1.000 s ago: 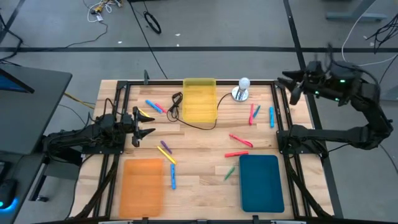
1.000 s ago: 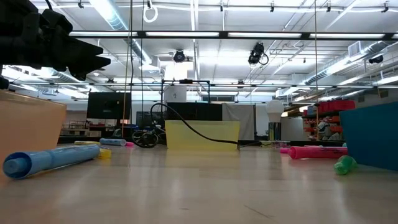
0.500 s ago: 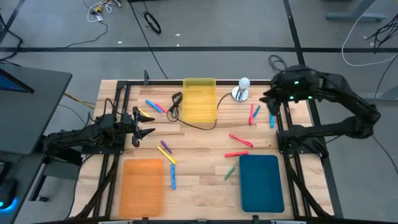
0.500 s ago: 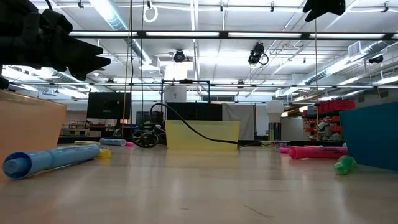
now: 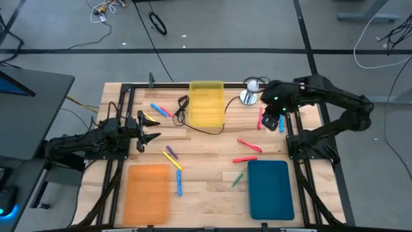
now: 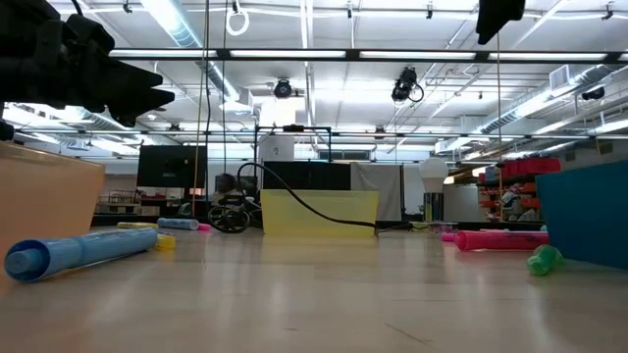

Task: Pick & Place Markers
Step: Put the bottom pink highlighter pen into the blue bin

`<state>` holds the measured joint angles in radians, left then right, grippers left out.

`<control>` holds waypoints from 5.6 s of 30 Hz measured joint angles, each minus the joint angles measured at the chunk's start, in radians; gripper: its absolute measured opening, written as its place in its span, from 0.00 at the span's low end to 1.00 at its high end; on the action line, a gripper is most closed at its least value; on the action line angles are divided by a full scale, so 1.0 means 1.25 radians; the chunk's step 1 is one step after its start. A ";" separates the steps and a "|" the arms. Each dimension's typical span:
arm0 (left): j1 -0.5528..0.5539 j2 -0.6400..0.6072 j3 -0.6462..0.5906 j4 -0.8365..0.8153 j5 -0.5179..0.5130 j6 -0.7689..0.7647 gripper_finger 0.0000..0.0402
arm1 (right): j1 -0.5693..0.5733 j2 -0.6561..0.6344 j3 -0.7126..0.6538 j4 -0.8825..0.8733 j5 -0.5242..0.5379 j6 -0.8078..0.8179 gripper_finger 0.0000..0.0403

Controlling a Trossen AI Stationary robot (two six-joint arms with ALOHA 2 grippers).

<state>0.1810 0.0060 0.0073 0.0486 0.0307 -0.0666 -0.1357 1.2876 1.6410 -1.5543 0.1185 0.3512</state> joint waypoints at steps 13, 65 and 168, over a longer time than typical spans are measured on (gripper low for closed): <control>0.000 0.000 0.000 0.000 0.000 0.000 0.59 | 0.037 0.110 0.022 -0.014 -0.045 0.000 0.36; 0.000 0.000 0.000 0.000 0.000 0.000 0.59 | 0.091 0.158 -0.412 0.333 -0.068 0.121 0.58; 0.000 0.000 0.000 0.000 0.000 0.000 0.59 | 0.061 0.169 -0.333 0.176 -0.150 -0.037 0.05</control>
<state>0.1810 0.0059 0.0071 0.0483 0.0307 -0.0666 -0.0590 1.4985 1.2252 -1.3343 -0.0692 0.3055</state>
